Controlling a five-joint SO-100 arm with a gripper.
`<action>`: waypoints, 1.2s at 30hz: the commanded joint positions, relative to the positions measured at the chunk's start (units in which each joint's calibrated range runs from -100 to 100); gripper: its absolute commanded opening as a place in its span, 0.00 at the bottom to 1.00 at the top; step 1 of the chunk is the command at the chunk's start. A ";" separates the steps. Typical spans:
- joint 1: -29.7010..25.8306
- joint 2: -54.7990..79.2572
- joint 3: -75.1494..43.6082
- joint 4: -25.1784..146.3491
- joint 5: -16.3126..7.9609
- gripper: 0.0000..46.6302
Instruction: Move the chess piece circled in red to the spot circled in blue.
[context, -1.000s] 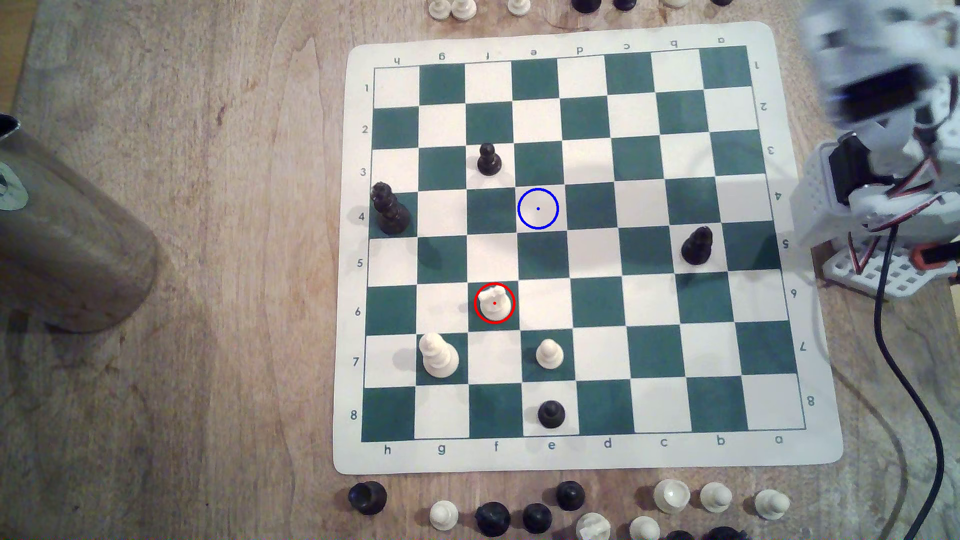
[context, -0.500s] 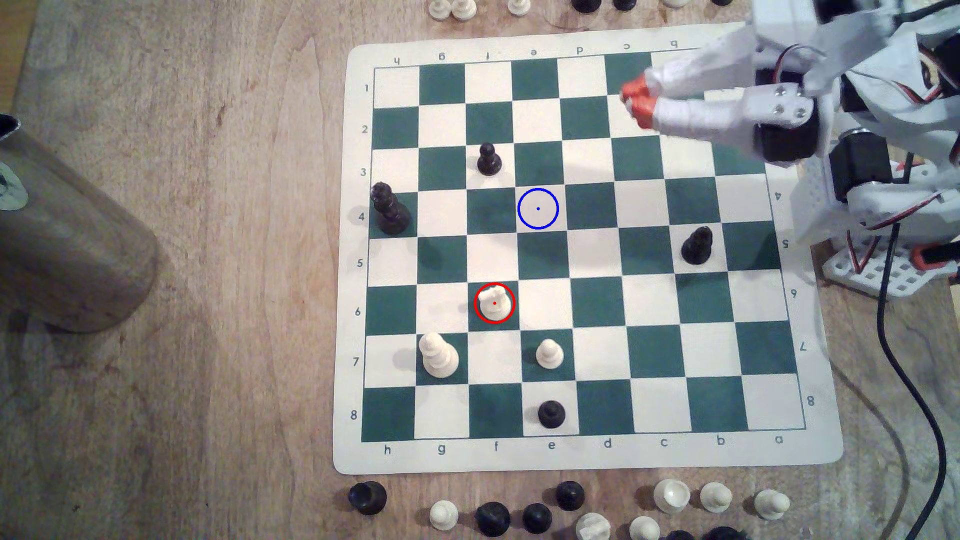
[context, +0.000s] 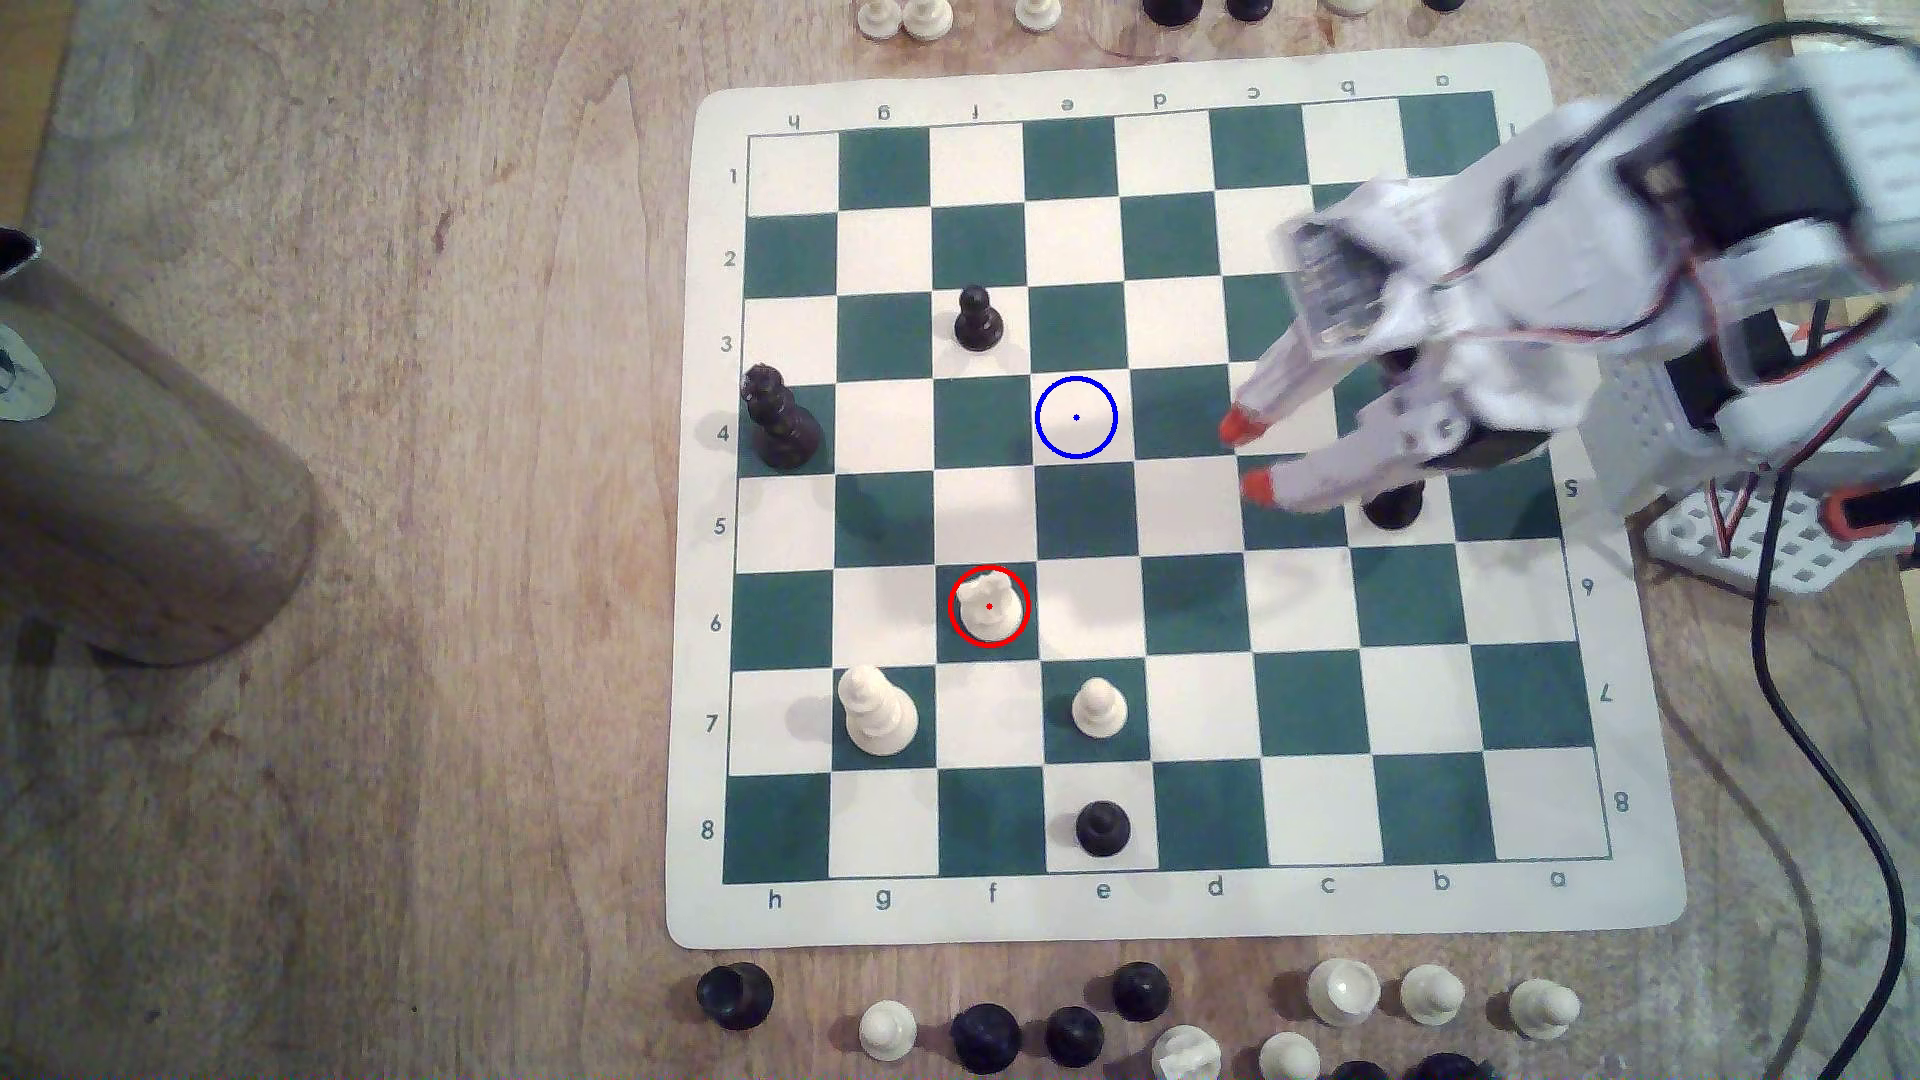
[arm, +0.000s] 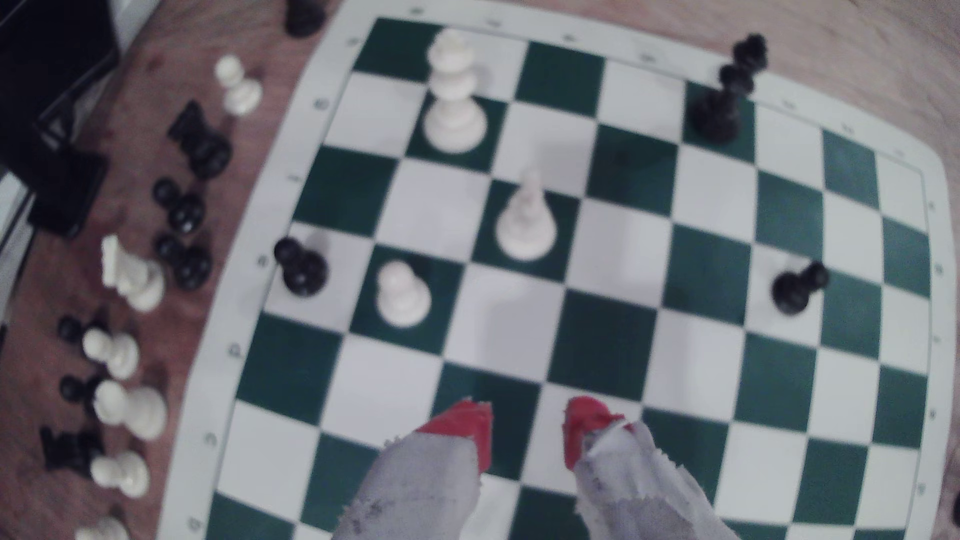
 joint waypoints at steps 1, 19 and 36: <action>-0.84 4.51 -4.41 -4.81 -0.29 0.38; 0.88 26.15 -6.13 -22.91 -1.95 0.37; -0.69 42.37 -12.84 -33.64 -5.18 0.36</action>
